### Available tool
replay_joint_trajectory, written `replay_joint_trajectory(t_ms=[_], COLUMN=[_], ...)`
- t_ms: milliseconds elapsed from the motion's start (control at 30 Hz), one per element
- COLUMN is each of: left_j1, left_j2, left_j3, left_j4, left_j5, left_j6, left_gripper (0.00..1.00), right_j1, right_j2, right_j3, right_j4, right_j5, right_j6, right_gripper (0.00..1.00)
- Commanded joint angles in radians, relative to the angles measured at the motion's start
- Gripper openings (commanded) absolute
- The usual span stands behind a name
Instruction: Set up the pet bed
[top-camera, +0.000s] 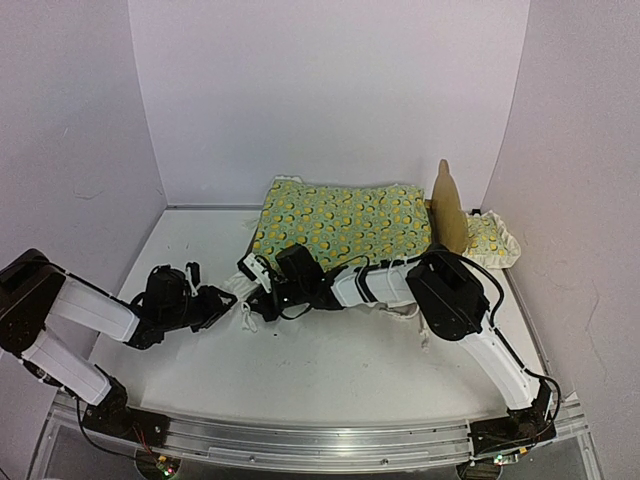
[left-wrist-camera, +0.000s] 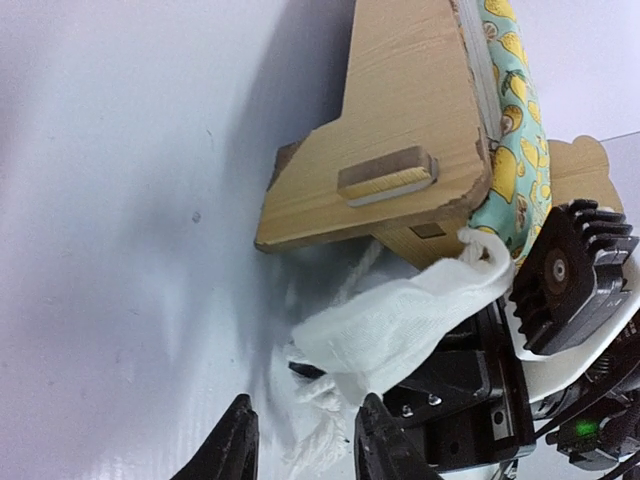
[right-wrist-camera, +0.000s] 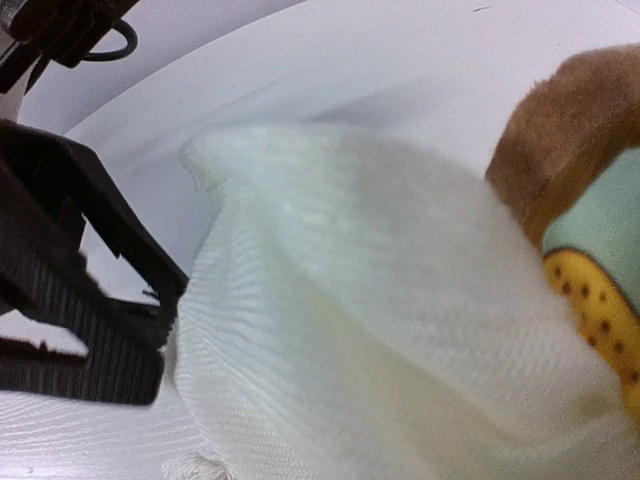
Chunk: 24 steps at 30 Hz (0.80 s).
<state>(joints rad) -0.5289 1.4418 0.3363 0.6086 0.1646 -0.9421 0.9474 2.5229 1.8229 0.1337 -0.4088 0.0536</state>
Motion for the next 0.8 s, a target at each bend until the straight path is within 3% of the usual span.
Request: replay_joint_trajectory(t_ms=[0, 100, 233, 467, 767], left_j1=[0.062, 0.116, 0.127, 0.127, 0.121], left_j2=[-0.023, 0.072, 0.230, 0.250, 0.325], left_j3=[-0.012, 0.050, 0.156, 0.135, 0.090], left_j4=[-0.072, -0.072, -0.045, 0.053, 0.206], left_j5=[-0.001, 0.147, 0.335, 0.313, 0.343], left_j6=[-0.053, -0.153, -0.305, -0.439, -0.637], left_gripper=[0.32, 0.34, 0.24, 0.41, 0.33], right_j1=[-0.012, -0.012, -0.012, -0.012, -0.010], right_j2=[0.014, 0.012, 0.006, -0.007, -0.014], right_j3=[-0.006, -0.009, -0.012, -0.025, -0.036], right_j4=[0.041, 0.043, 0.046, 0.048, 0.061], right_j5=[-0.024, -0.033, -0.038, -0.045, -0.038], right_j6=[0.021, 0.007, -0.004, -0.021, -0.028], right_gripper=[0.00, 0.00, 0.00, 0.00, 0.00])
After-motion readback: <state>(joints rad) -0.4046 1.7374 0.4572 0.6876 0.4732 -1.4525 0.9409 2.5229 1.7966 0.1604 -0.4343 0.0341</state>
